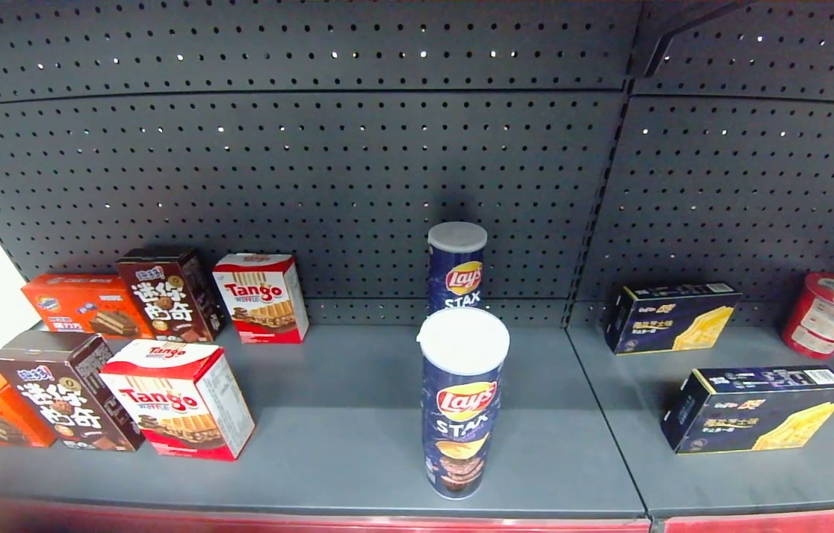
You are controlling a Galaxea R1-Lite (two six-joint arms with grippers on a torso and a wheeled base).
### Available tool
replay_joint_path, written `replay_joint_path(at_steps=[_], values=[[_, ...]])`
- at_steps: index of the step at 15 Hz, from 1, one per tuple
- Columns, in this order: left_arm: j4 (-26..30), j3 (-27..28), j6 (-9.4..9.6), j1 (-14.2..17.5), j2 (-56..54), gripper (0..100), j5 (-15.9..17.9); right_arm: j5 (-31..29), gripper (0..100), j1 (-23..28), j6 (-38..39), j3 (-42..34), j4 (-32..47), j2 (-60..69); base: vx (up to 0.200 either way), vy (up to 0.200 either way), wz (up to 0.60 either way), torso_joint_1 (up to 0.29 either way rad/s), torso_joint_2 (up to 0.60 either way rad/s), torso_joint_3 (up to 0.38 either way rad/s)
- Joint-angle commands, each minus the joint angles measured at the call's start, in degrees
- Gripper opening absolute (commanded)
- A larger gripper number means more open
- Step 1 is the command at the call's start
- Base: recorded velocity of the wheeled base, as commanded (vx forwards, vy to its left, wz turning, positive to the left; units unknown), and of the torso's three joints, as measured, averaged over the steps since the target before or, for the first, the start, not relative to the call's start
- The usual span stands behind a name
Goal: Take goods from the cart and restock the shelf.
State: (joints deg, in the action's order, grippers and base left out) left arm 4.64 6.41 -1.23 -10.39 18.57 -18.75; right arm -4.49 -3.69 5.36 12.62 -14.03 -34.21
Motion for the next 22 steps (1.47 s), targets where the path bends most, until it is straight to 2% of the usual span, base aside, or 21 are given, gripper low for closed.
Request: replay_joint_path(at_steps=[1, 3, 6, 8, 10, 12, 13, 14, 15, 16, 17, 18, 19, 21, 22], values=[[8.6, 0.7, -0.09, 5.3, -12.6, 100, -0.3, -0.5, 100, 0.7, 0.0, -1.5, 6.8, 11.7, 0.0, 0.0, 0.0, 0.0, 0.0, 0.0], [9.7, 1.4, -0.09, 9.8, -13.1, 100, 0.2, -0.3, 100, 3.6, -0.2, -1.7, 14.5, 17.7, 0.0, 0.0, 0.0, 0.0, 0.0, 0.0], [9.5, 1.3, 0.09, 9.5, -14.9, 100, 1.2, 0.0, 100, 4.7, -1.1, -4.9, 16.4, 25.8, 0.0, 0.0, 0.0, 0.0, 0.0, 0.0], [9.2, 1.1, 0.44, 10.1, -18.6, 100, 8.5, 0.2, 100, 4.5, -2.7, -7.6, 17.0, 31.5, 0.0, 0.0, 0.0, 0.0, 0.0, 0.0], [9.2, 1.1, 1.58, 10.1, -18.6, 100, 10.0, 0.3, 100, 3.8, -6.9, -10.2, 16.4, 34.0, 0.0, 0.0, 0.0, 0.0, 0.0, 0.0], [8.4, 0.6, 1.93, 10.1, -18.6, 100, 13.8, 2.6, 100, 3.8, -9.0, -10.2, 16.2, 34.0, 0.0, 0.0, 0.0, 0.0, 0.0, 0.0], [3.5, -1.6, 2.02, 10.1, -18.6, 100, 20.5, 6.1, 100, 3.8, -11.8, -10.2, 16.2, 34.0, 0.0, 0.0, 0.0, 0.0, 0.0, 0.0], [-2.2, -4.0, 2.2, 10.1, -18.6, 100, 22.5, 7.8, 100, 3.8, -14.9, -10.2, 16.2, 34.0, 0.0, 0.0, 0.0, 0.0, 0.0, 0.0], [-4.3, -4.9, 2.55, 10.1, -18.6, 100, 22.5, 8.0, 100, 3.8, -15.4, -10.2, 16.2, 34.0, 0.0, 0.0, 0.0, 0.0, 0.0, 0.0], [-6.1, -6.3, 5.27, 10.1, -18.6, 100, 22.3, 5.8, 100, 3.9, -11.7, -10.2, 16.2, 33.9, 0.0, 0.0, 0.0, 0.0, 0.0, 0.0], [-5.1, -6.4, 5.71, 10.1, -18.6, 100, 22.2, 3.9, 100, 3.9, -9.9, -10.2, 16.2, 33.9, 0.0, 0.0, 0.0, 0.0, 0.0, 0.0], [-4.3, -6.2, 4.57, 10.1, -18.6, 100, 21.7, 0.3, 100, 3.9, -6.9, -10.2, 16.1, 33.9, 0.0, 0.0, 0.0, 0.0, 0.0, 0.0], [-4.3, -6.2, 3.78, 10.1, -18.6, 100, 20.9, 0.1, 100, 3.8, -6.6, -10.3, 15.6, 33.9, 0.0, 0.0, 0.0, 0.0, 0.0, 0.0], [-4.3, -6.2, 3.08, 10.1, -18.6, 100, 20.6, 0.4, 100, 3.9, -6.9, -10.3, 15.6, 33.9, 0.0, 0.0, 0.0, 0.0, 0.0, 0.0], [-4.3, -6.2, 3.43, 10.1, -18.6, 100, 20.7, 3.1, 100, 3.8, -9.9, -10.2, 15.7, 33.9, 0.0, 0.0, 0.0, 0.0, 0.0, 0.0]])
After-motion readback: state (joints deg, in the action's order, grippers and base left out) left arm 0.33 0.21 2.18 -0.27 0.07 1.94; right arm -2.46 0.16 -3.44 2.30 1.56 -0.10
